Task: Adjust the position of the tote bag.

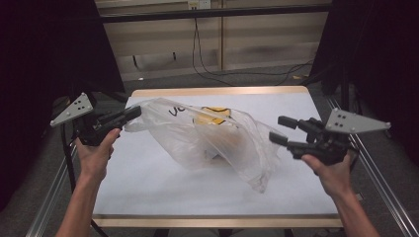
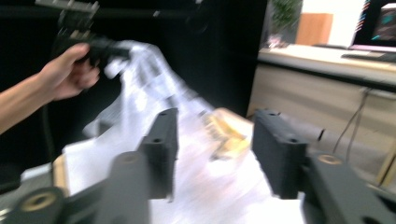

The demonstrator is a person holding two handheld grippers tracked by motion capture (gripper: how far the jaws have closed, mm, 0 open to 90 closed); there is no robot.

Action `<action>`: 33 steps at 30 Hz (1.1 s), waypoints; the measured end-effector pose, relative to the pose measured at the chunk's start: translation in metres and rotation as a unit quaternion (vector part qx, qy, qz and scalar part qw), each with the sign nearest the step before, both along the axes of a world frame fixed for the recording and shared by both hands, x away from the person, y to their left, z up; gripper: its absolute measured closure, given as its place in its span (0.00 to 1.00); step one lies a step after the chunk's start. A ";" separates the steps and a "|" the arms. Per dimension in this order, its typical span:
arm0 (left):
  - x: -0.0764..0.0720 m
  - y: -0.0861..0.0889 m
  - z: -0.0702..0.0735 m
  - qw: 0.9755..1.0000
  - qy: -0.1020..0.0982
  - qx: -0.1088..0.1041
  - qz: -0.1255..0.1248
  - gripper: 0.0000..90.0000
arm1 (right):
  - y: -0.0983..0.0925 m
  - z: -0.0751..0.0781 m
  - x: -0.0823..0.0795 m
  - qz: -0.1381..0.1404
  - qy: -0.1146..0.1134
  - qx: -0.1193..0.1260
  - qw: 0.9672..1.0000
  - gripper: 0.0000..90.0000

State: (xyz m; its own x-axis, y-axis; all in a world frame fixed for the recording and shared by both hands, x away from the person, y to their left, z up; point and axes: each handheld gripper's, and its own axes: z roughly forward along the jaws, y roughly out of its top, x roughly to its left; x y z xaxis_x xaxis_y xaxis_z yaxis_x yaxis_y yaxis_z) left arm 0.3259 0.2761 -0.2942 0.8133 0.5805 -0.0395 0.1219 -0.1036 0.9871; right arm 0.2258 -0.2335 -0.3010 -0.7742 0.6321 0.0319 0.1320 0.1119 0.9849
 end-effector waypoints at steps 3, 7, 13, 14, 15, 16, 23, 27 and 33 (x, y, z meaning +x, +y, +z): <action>-0.002 -0.001 0.000 1.000 0.001 0.000 0.001 0.99 | 0.009 -0.009 -0.010 -0.002 0.013 -0.010 1.000 0.29; -0.003 -0.002 0.000 1.000 -0.002 0.000 -0.003 0.99 | 0.019 -0.019 -0.015 -0.008 0.020 -0.027 0.999 0.20; -0.004 -0.003 -0.005 1.000 -0.002 -0.001 -0.003 0.99 | 0.034 -0.038 -0.005 0.006 0.049 -0.059 0.997 0.24; -0.003 -0.002 -0.005 1.000 -0.002 -0.003 -0.006 0.99 | 0.036 -0.042 -0.002 0.008 0.051 -0.064 0.997 0.26; -0.003 -0.001 -0.006 1.000 -0.001 -0.002 -0.004 0.99 | 0.040 -0.051 0.006 0.005 0.059 -0.077 0.995 0.31; -0.003 0.000 -0.007 1.000 0.000 -0.004 -0.006 0.99 | 0.040 -0.051 0.006 0.005 0.059 -0.077 0.995 0.31; -0.007 0.005 -0.009 1.000 -0.002 -0.002 -0.007 0.99 | 0.038 -0.071 0.038 0.008 0.077 -0.057 0.995 0.82; -0.006 0.007 -0.011 1.000 -0.003 -0.003 -0.003 0.99 | 0.028 -0.060 0.037 0.009 0.058 -0.038 0.998 0.99; -0.005 0.006 -0.010 1.000 -0.006 -0.004 -0.002 0.99 | 0.013 -0.030 0.036 0.001 0.023 -0.021 1.000 1.00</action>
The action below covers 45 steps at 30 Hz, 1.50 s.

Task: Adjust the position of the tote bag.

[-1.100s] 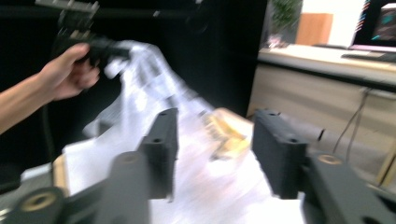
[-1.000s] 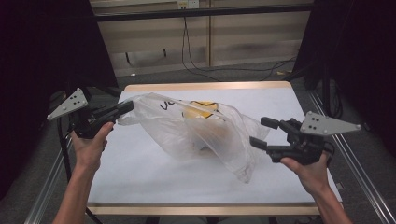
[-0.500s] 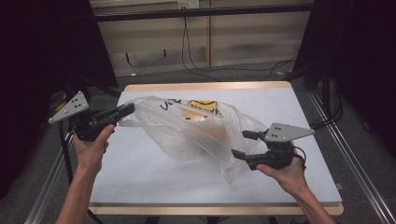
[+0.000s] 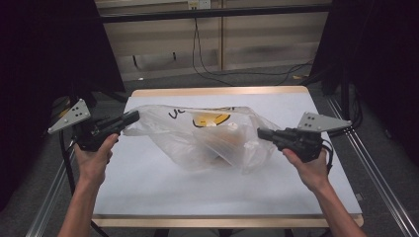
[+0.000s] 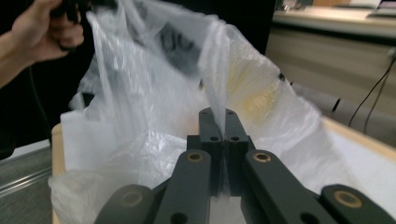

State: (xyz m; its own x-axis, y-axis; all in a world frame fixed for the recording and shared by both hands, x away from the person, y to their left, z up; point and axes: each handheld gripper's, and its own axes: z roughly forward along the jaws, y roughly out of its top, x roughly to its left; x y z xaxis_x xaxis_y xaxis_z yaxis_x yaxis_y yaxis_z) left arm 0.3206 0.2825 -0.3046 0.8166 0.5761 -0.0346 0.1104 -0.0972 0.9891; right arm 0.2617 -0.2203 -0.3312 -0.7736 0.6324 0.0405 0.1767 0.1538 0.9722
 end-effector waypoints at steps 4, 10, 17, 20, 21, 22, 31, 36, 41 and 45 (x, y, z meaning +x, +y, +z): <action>0.001 -0.002 0.000 1.000 0.002 0.000 -0.004 0.99 | -0.015 0.027 0.006 -0.012 -0.024 0.025 0.999 1.00; 0.005 -0.009 0.005 1.000 -0.005 0.005 -0.012 0.99 | -0.026 0.058 0.021 -0.032 -0.051 0.036 0.998 1.00; 0.018 -0.015 0.007 1.000 0.001 0.002 -0.012 0.99 | -0.031 0.067 0.047 -0.054 -0.049 0.035 0.997 1.00; 0.023 -0.020 -0.006 1.000 0.010 0.014 -0.008 0.99 | -0.033 0.054 0.054 -0.054 -0.030 0.044 0.997 1.00; 0.026 -0.022 -0.013 1.000 0.016 0.021 -0.008 0.99 | -0.034 0.047 0.056 -0.056 -0.024 0.038 0.997 1.00; 0.028 -0.023 -0.017 1.000 0.019 0.022 -0.010 0.99 | -0.035 0.039 0.057 -0.057 -0.014 0.038 0.998 1.00; 0.039 -0.039 -0.044 0.998 0.040 0.030 -0.026 0.99 | -0.047 0.009 0.063 -0.067 0.019 0.050 0.996 1.00; 0.045 -0.046 -0.056 0.997 0.056 0.040 -0.042 0.99 | -0.046 -0.003 0.067 -0.062 0.026 0.056 0.996 1.00; 0.048 -0.046 -0.065 0.996 0.069 0.036 -0.045 0.99 | -0.038 -0.024 0.071 -0.053 0.041 0.055 0.996 1.00; 0.050 -0.048 -0.071 0.995 0.078 0.046 -0.046 0.99 | -0.036 -0.030 0.074 -0.054 0.046 0.051 0.996 1.00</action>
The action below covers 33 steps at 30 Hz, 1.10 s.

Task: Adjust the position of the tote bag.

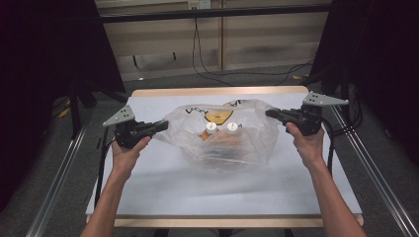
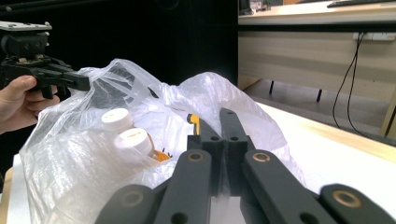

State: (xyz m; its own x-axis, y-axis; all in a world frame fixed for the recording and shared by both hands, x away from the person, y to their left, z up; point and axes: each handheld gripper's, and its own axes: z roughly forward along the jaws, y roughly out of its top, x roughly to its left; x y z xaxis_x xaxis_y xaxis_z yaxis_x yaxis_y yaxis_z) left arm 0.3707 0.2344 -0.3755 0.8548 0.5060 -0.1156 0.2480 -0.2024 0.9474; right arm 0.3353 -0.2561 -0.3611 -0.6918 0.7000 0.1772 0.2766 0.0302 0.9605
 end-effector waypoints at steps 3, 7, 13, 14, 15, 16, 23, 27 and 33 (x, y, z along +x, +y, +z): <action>0.001 -0.003 -0.004 1.000 0.006 0.008 -0.004 0.99 | 0.000 -0.003 0.001 -0.003 0.005 -0.003 1.000 1.00; 0.002 -0.006 -0.011 1.000 0.011 0.025 -0.009 0.99 | -0.002 -0.010 0.000 -0.008 0.017 -0.021 1.000 1.00; 0.003 -0.003 -0.020 0.999 0.025 0.041 -0.008 0.99 | -0.007 -0.021 -0.003 -0.015 0.033 -0.030 0.999 1.00; 0.003 -0.003 -0.022 0.999 0.026 0.043 -0.008 0.99 | -0.007 -0.023 -0.003 -0.014 0.034 -0.034 0.999 1.00; 0.003 -0.004 -0.023 0.999 0.028 0.040 -0.010 0.99 | -0.007 -0.025 -0.003 -0.016 0.037 -0.032 0.999 1.00; 0.004 -0.003 -0.024 0.999 0.030 0.041 -0.012 0.99 | -0.007 -0.026 -0.002 -0.017 0.039 -0.032 0.999 1.00; 0.005 -0.001 -0.035 0.997 0.044 0.063 -0.011 0.99 | -0.006 -0.038 0.001 -0.020 0.056 -0.054 0.997 1.00; 0.005 -0.002 -0.039 0.996 0.051 0.078 -0.018 0.99 | -0.009 -0.041 0.000 -0.025 0.061 -0.061 0.996 1.00; 0.005 -0.004 -0.047 0.993 0.055 0.099 -0.015 0.99 | -0.014 -0.050 0.001 -0.031 0.073 -0.069 0.994 1.00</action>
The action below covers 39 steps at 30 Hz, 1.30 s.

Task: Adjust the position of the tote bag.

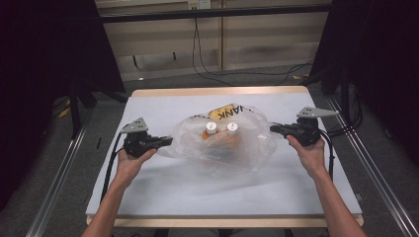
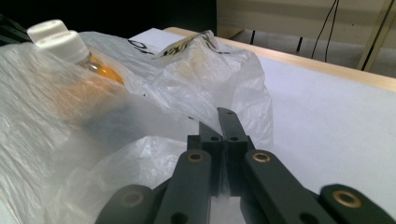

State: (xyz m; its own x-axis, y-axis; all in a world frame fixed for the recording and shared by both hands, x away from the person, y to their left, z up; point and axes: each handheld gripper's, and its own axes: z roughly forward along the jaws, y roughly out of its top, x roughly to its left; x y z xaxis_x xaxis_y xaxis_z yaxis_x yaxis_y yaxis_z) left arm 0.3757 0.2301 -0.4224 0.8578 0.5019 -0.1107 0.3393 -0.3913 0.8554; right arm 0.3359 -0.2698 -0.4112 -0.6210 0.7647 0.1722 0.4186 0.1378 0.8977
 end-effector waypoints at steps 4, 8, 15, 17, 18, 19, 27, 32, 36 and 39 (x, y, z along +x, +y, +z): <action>0.001 -0.001 -0.005 1.000 0.001 0.021 0.003 0.99 | 0.002 -0.007 0.001 0.002 0.009 -0.016 1.000 1.00; 0.003 -0.001 -0.010 0.999 0.007 0.037 0.005 0.99 | 0.006 -0.014 0.003 0.009 0.021 -0.036 0.999 1.00; 0.005 0.004 -0.022 0.998 0.021 0.052 0.013 1.00 | 0.012 -0.029 0.008 0.012 0.041 -0.057 0.997 1.00; 0.005 0.003 -0.026 0.997 0.026 0.067 0.009 1.00 | 0.013 -0.033 0.010 0.014 0.047 -0.067 0.997 1.00; 0.005 0.002 -0.028 0.997 0.028 0.075 0.009 1.00 | 0.013 -0.035 0.011 0.013 0.048 -0.073 0.996 1.00; 0.005 0.000 -0.030 0.996 0.029 0.082 0.009 1.00 | 0.013 -0.037 0.011 0.011 0.051 -0.078 0.996 1.00; 0.009 -0.002 -0.044 0.994 0.045 0.095 0.007 1.00 | 0.011 -0.054 0.019 0.005 0.070 -0.111 0.991 1.00; 0.010 -0.003 -0.056 0.992 0.053 0.114 0.005 1.00 | 0.019 -0.063 0.018 0.006 0.082 -0.163 0.983 1.00; 0.009 -0.004 -0.058 0.992 0.056 0.116 0.007 0.99 | 0.021 -0.073 0.019 0.006 0.092 -0.171 0.981 1.00; 0.008 -0.005 -0.057 0.992 0.058 0.114 0.005 0.95 | 0.019 -0.073 0.019 0.004 0.099 -0.160 0.982 0.97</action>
State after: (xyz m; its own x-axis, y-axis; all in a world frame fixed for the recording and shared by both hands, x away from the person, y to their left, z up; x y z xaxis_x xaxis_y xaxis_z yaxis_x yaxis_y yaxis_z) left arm 0.3838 0.2252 -0.4790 0.8405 0.5342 -0.0904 0.4351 -0.5660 0.7002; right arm 0.3551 -0.2512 -0.4842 -0.6060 0.7944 0.0415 0.5786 0.4044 0.7083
